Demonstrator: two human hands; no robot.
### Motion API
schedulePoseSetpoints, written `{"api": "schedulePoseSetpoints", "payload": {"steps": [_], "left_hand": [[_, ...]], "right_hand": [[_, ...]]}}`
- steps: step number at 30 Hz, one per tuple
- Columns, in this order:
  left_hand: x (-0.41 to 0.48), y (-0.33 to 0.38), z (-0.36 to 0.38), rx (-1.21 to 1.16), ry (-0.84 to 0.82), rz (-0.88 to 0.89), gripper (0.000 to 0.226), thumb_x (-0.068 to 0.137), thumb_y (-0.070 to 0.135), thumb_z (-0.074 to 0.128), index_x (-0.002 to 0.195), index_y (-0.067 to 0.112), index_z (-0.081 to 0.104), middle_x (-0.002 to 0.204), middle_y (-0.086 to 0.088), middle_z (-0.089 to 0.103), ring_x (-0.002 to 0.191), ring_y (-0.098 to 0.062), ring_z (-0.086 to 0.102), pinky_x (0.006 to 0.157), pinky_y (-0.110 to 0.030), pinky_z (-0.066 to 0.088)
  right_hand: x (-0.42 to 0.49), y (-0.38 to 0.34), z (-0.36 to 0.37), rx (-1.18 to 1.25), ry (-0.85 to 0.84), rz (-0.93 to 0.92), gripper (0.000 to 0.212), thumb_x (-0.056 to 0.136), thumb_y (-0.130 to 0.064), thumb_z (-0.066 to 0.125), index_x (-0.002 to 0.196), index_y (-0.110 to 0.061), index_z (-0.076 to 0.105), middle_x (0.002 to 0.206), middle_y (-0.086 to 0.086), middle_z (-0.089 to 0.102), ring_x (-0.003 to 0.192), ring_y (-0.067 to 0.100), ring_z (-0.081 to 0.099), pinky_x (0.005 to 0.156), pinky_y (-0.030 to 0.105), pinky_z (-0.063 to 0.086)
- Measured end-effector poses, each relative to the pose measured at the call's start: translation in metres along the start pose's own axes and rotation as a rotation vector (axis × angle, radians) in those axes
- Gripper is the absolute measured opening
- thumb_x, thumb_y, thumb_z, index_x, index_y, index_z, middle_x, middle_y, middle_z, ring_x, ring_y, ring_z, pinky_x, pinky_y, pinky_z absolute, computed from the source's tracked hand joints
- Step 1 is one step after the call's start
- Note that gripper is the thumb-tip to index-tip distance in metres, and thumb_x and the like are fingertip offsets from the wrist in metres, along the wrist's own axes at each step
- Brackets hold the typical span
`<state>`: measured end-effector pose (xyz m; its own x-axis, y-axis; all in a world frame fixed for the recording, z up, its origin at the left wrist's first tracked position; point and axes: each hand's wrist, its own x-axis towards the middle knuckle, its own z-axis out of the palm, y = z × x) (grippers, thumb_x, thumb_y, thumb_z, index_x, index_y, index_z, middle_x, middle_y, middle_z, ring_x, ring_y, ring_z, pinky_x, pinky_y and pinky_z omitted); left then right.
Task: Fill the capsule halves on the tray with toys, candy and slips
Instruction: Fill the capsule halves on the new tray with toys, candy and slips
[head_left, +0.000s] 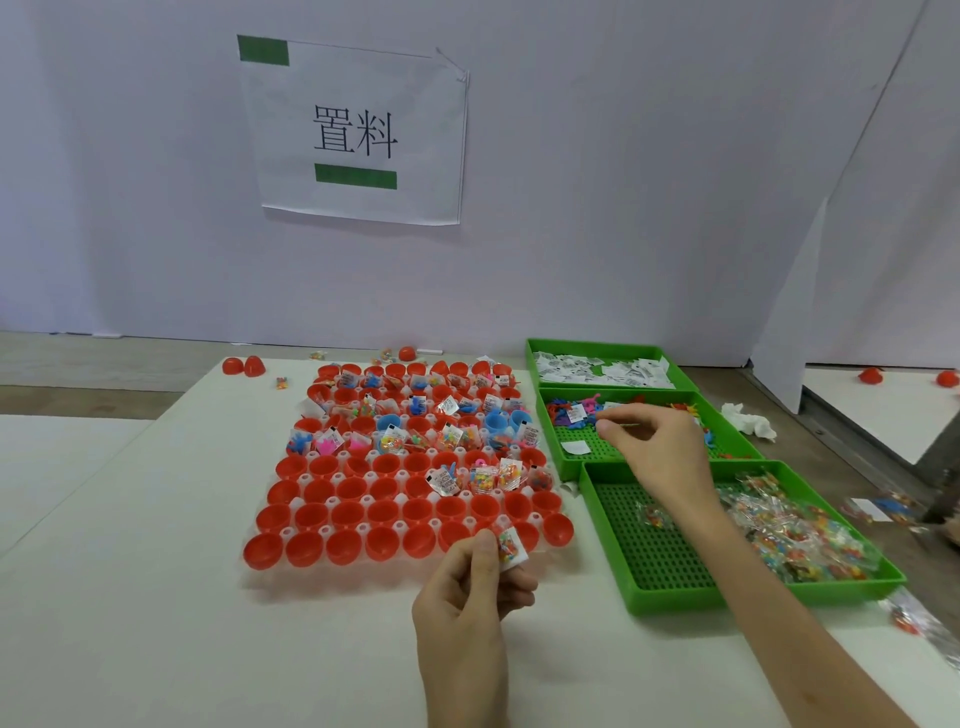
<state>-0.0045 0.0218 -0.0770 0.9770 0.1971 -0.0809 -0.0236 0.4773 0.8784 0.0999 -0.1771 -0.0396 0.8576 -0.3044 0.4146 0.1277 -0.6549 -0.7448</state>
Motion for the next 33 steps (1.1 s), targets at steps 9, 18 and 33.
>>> {"api": "schedulePoseSetpoints", "payload": {"steps": [9, 18, 33], "left_hand": [[-0.002, 0.004, 0.003, -0.024, 0.137, 0.181, 0.026, 0.087, 0.02, 0.058, 0.07, 0.026, 0.077, 0.059, -0.013, 0.068, 0.052, -0.014, 0.064, 0.055, -0.02, 0.055], [-0.004, 0.004, 0.002, 0.0, 0.229, 0.374, 0.016, 0.079, 0.029, 0.062, 0.088, 0.021, 0.072, 0.063, -0.009, 0.072, 0.056, -0.017, 0.069, 0.061, -0.021, 0.057], [0.0, -0.001, 0.0, -0.066, 0.193, 0.27, 0.028, 0.076, 0.028, 0.066, 0.096, 0.009, 0.058, 0.064, -0.014, 0.072, 0.064, -0.025, 0.073, 0.063, -0.026, 0.058]], "right_hand": [[-0.033, -0.057, 0.005, 0.473, -0.553, -0.107, 0.029, 0.077, -0.011, 0.085, 0.097, -0.03, 0.077, 0.09, 0.002, 0.077, 0.08, 0.02, 0.076, 0.069, 0.021, 0.058], [-0.054, -0.076, 0.017, 0.496, -0.625, -0.153, 0.021, 0.076, -0.012, 0.083, 0.089, -0.027, 0.077, 0.087, 0.001, 0.075, 0.08, 0.022, 0.075, 0.073, 0.033, 0.061], [-0.068, -0.082, 0.025, 0.582, -0.625, -0.065, 0.018, 0.083, -0.006, 0.078, 0.091, -0.021, 0.081, 0.088, -0.001, 0.079, 0.086, 0.014, 0.075, 0.074, 0.018, 0.056]]}}
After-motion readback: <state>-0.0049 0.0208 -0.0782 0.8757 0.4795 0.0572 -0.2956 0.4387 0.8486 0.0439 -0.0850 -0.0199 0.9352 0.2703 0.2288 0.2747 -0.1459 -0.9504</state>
